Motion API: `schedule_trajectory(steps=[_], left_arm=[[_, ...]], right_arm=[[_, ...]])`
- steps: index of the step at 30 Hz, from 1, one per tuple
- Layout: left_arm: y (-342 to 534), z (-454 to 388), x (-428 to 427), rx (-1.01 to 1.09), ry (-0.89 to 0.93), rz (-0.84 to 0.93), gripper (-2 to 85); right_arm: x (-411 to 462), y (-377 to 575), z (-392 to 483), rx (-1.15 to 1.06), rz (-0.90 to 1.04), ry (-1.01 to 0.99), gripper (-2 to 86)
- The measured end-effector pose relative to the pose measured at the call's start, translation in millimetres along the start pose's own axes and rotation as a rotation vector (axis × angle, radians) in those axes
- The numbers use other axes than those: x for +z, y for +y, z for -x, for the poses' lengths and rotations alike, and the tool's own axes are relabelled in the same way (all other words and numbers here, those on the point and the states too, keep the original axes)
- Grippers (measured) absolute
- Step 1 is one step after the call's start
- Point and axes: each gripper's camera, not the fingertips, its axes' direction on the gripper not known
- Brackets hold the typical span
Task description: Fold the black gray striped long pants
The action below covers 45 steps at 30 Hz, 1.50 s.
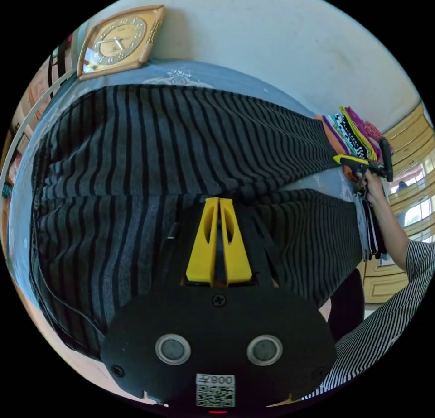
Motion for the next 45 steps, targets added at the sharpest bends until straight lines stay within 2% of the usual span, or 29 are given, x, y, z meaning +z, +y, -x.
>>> schedule_trajectory(steps=[3,6,9,10,13,16,19,24,28,32,39,42,45], left_arm=[[2,7,9,-0.028,0.025,0.005,0.4],[10,8,-9,-0.028,0.024,-0.103,0.3],[18,21,-12,-0.059,-0.108,-0.118,0.2],[19,32,-4,-0.100,-0.143,-0.085,0.2],[17,55,29,-0.126,-0.101,0.030,0.2],[19,58,22,-0.153,-0.077,-0.025,0.2],[24,62,4,-0.159,-0.096,-0.135,0.1],[-7,91,-7,-0.174,-0.192,-0.189,0.2],[-68,123,0,-0.198,-0.294,-0.194,0.2],[-122,163,36,-0.320,-0.314,-0.086,0.3],[-161,168,55,-0.302,-0.335,-0.046,0.3],[-156,154,42,-0.257,-0.329,-0.117,0.3],[-150,131,31,-0.156,-0.285,-0.224,0.2]], right_arm=[[32,-24,55,-0.095,0.076,0.018,0.2],[54,-38,81,-0.112,0.138,0.040,0.2],[51,-44,88,-0.089,0.143,0.033,0.1],[48,-45,89,-0.070,0.140,0.019,0.1],[28,-48,105,-0.039,0.071,-0.051,0.2],[10,-53,146,-0.129,-0.005,-0.139,0.2],[10,-70,196,-0.252,-0.013,-0.135,0.2],[29,-100,250,-0.333,0.004,-0.190,0.2],[44,-112,286,-0.384,0.018,-0.122,0.3],[68,-114,301,-0.384,0.084,-0.082,0.2],[72,-99,321,-0.399,-0.033,-0.007,0.2],[66,-101,319,-0.377,0.017,-0.030,0.2],[48,-100,306,-0.313,-0.062,-0.093,0.2]])
